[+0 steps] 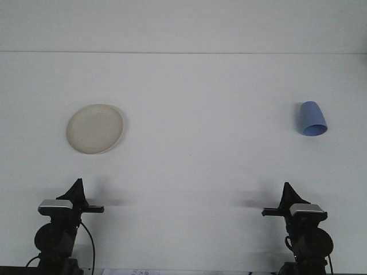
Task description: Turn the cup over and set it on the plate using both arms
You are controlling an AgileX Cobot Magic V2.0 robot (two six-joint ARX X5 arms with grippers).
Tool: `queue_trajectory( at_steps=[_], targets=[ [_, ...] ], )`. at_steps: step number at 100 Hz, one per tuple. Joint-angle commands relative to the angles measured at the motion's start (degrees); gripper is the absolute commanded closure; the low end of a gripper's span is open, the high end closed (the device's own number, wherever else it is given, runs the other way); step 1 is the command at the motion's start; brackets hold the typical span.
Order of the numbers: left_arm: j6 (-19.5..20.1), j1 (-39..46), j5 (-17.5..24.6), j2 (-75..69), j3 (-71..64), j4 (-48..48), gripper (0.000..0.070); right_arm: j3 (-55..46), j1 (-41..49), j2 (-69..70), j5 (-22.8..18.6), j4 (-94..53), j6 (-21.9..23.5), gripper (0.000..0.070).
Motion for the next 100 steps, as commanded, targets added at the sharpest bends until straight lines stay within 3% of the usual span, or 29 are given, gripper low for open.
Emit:
queue_trajectory(
  at_steps=[1,22,33,37,47,52,67,79,91,100],
  targets=[
    [0.77,-0.07,-0.22,-0.09,-1.11,0.59,0.0686,-0.11,0.04,-0.07,-0.72,0.96,5.90,0.0693],
    [0.77,-0.07,-0.22,-0.09,-1.11,0.59,0.0686,2.67,0.04,-0.02,0.17,7.30,13.62,0.0694],
    [0.77,-0.07,-0.22,-0.09,-1.11,0.59,0.0686,9.53,0.04,3.15,5.27,5.05,11.15,0.0678],
    [0.77,-0.07,-0.22,-0.09,-1.11,0.59,0.0686,12.66,0.04,5.42,6.25,3.80,8.15,0.0603],
    [0.77,-0.07,-0.22,-0.09,-1.11,0.59,0.0686,20.55,0.02,13.42,9.35,0.61,0.39,0.0318],
    [0.77,-0.07,-0.22,-0.09,-1.11,0.59,0.0686,24.44,0.02,18.05,10.38,-1.07,-2.91,0.0256],
    [0.77,-0.07,-0.24,-0.09,-1.11,0.59,0.0686,34.64,-0.09,32.35,15.04,-4.92,-11.76,0.0255],
    [0.77,-0.07,-0.22,-0.09,-1.11,0.59,0.0686,40.50,-1.57,43.76,17.46,-6.21,-16.22,0.0255],
    [0.77,-0.07,-0.22,-0.09,-1.11,0.59,0.0686,44.72,-6.32,54.34,17.05,-6.58,-16.46,0.0254],
    [0.77,-0.07,-0.22,-0.09,-1.11,0.59,0.0686,46.16,-10.67,61.22,13.66,-6.10,-16.46,0.0254]
  ],
)
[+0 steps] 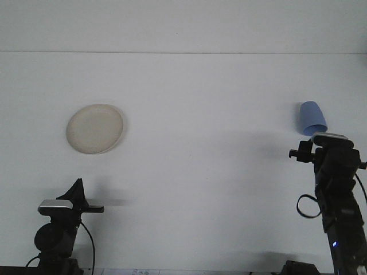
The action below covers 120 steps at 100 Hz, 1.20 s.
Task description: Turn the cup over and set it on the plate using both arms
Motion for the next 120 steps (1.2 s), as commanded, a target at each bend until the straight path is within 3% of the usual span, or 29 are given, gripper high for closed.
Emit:
queue_trajectory(
  at_steps=[1,27,50,99,120],
  targets=[
    [0.74,-0.07,-0.22,-0.09,-1.11,0.59,0.0686,1.05,-2.64,4.66,-2.10,0.50,-1.05,0.0253],
    [0.74,-0.07,-0.22,-0.09,-1.11,0.59,0.0686,1.05,-13.20,19.87,-12.70,8.70,-2.95,0.0254],
    [0.74,-0.07,-0.22,-0.09,-1.11,0.59,0.0686,1.05,-15.91,30.03,-20.76,23.12,-5.84,0.0254],
    [0.74,-0.07,-0.22,-0.09,-1.11,0.59,0.0686,1.51,-16.00,46.80,-23.91,52.59,-5.79,0.0268],
    [0.74,-0.07,-0.22,-0.09,-1.11,0.59,0.0686,5.84,-16.00,51.28,-25.62,53.29,-5.75,0.0446]
  ],
)
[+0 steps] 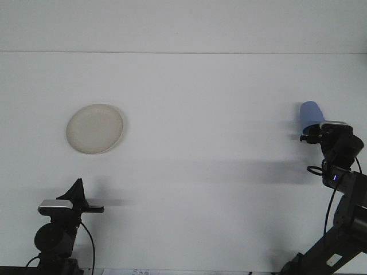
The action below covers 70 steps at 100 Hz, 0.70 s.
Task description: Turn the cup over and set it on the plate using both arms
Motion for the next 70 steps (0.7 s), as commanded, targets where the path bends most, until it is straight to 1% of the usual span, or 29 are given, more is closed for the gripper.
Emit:
queue_trajectory(
  at_steps=[1,8,12,13,15,16,31,41,59,66,70],
  targets=[
    [0.74,-0.07,-0.22,-0.09,-1.11,0.61,0.0686,2.19,-0.37,2.01,-0.76,0.11,-0.24,0.0458],
    [0.74,-0.07,-0.22,-0.09,-1.11,0.59,0.0686,3.69,-0.37,2.89,-1.79,-0.17,-0.09,0.0556],
    [0.74,-0.07,-0.22,-0.09,-1.11,0.59,0.0686,4.44,-0.37,3.13,-1.79,-0.57,-0.07,0.0635],
    [0.74,-0.07,-0.22,-0.09,-1.11,0.59,0.0687,4.57,-0.37,3.13,-1.79,-0.76,-0.07,0.0646],
    [0.74,-0.07,-0.22,-0.09,-1.11,0.59,0.0686,4.87,-0.37,3.13,-1.79,-1.25,0.04,0.0693],
    [0.74,-0.07,-0.22,-0.09,-1.11,0.59,0.0686,5.03,-0.37,3.13,-1.79,-1.51,0.11,0.0700],
    [0.74,-0.07,-0.22,-0.09,-1.11,0.59,0.0686,5.64,-0.37,2.73,-2.19,-3.26,2.12,0.0700],
    [0.74,-0.07,-0.22,-0.09,-1.11,0.59,0.0686,5.68,-0.37,1.16,-3.13,-5.27,5.07,0.0700],
    [0.74,-0.07,-0.22,-0.09,-1.11,0.59,0.0686,5.68,0.68,-7.82,-2.58,-15.15,14.91,0.0700],
    [0.74,-0.07,-0.22,-0.09,-1.11,0.59,0.0686,5.84,1.92,-12.81,-2.36,-21.57,19.37,0.0700],
    [0.74,-0.07,-0.22,-0.09,-1.11,0.59,0.0686,6.29,2.95,-16.11,-2.54,-27.19,20.72,0.0700]
  ],
)
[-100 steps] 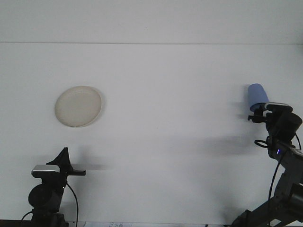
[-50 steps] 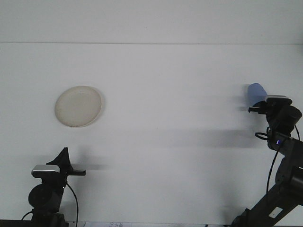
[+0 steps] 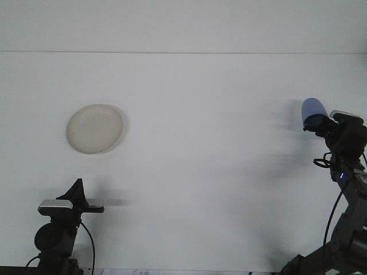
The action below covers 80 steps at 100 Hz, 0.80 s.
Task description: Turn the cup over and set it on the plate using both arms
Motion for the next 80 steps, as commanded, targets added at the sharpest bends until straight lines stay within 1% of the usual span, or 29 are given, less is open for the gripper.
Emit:
queue_trajectory(
  at_steps=[1,7,16,25,35,44,56,63,80],
  targets=[
    [0.74,-0.07,-0.22,-0.09,-1.11,0.59,0.0686,1.75,1.51,-4.87,-0.63,-7.45,6.78,0.0700],
    [0.74,-0.07,-0.22,-0.09,-1.11,0.59,0.0686,3.21,3.65,-9.73,-0.76,-17.97,6.19,0.0700],
    [0.74,-0.07,-0.22,-0.09,-1.11,0.59,0.0686,6.64,8.55,-16.61,-0.61,-33.99,2.14,0.0700],
    [0.74,-0.07,-0.22,-0.09,-1.11,0.59,0.0686,10.97,14.82,-21.59,-0.55,-46.58,0.85,0.0700],
    [0.74,-0.07,-0.22,-0.09,-1.11,0.59,0.0686,18.25,23.32,-22.73,-0.52,-61.46,-1.42,0.0700],
    [0.74,-0.07,-0.22,-0.09,-1.11,0.59,0.0686,24.55,32.44,-21.03,1.51,-73.11,-3.74,0.0700],
    [0.74,-0.07,-0.22,-0.09,-1.11,0.59,0.0686,30.03,44.78,-17.20,8.24,-82.97,-4.35,0.0700],
    [0.74,-0.07,-0.22,-0.09,-1.11,0.59,0.0686,31.69,51.43,-14.45,10.88,-85.96,-4.31,0.0700],
    [0.74,-0.07,-0.22,-0.09,-1.11,0.59,0.0686,32.20,63.17,-7.37,11.39,-89.09,-4.17,0.0700]
  ],
)
